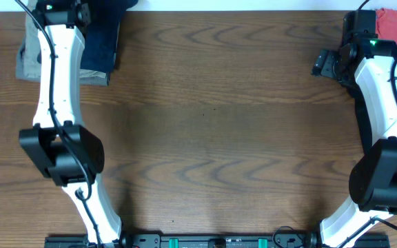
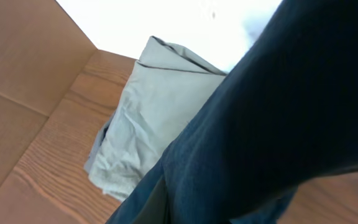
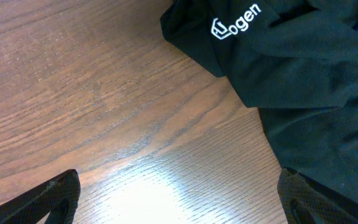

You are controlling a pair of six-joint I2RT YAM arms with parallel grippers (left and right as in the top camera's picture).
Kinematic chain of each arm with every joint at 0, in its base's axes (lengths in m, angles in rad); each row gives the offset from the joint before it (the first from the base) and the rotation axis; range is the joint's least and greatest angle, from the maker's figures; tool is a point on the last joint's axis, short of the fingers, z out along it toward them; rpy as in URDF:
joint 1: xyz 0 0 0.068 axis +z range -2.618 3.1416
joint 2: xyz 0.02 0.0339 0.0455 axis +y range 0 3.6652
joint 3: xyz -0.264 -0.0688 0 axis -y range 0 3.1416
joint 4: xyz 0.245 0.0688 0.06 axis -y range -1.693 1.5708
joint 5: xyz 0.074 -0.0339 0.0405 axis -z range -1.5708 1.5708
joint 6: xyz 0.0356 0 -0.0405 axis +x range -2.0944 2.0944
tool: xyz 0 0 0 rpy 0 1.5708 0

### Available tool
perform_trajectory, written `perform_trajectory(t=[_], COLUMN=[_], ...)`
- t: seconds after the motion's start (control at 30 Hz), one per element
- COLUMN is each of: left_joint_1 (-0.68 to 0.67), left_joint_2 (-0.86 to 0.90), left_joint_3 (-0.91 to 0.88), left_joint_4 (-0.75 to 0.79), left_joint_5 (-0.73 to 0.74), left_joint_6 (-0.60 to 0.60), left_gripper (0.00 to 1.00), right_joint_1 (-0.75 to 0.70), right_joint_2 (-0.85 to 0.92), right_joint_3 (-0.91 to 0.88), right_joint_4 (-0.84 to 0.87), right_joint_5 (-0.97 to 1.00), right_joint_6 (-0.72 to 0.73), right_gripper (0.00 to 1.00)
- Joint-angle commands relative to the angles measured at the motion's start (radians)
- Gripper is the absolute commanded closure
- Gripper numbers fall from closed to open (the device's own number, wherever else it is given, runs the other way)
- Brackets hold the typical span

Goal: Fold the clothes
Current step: 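Lower the navy trousers onto the khaki stack and press them flat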

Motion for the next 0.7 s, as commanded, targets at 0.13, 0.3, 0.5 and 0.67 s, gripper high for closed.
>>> perform_trajectory(t=[0.13, 0.3, 0.5, 0.67], left_joint_1=[0.049, 0.075, 0.107, 0.112], left_joint_2=[0.129, 0.187, 0.201, 0.198], left_joint_3=[0.032, 0.032, 0.032, 0.032], left_joint_4=[0.058, 0.117, 0.196, 0.217], left_joint_5=[-0.031, -0.032, -0.032, -0.032], left_joint_6=[-0.020, -0.019, -0.009, 0.109], left_gripper=[0.85, 0.83, 0.53, 0.02], right_joint_1=[0.001, 0.002, 0.002, 0.001], right_joint_2=[0.006, 0.006, 0.006, 0.006], right_joint_3=[0.005, 0.005, 0.005, 0.005], right_joint_4=[0.001, 0.001, 0.001, 0.001], right_joint_5=[0.010, 0.010, 0.010, 0.010], right_joint_6=[0.014, 0.014, 0.014, 0.014], right_gripper=[0.01, 0.01, 0.01, 0.01])
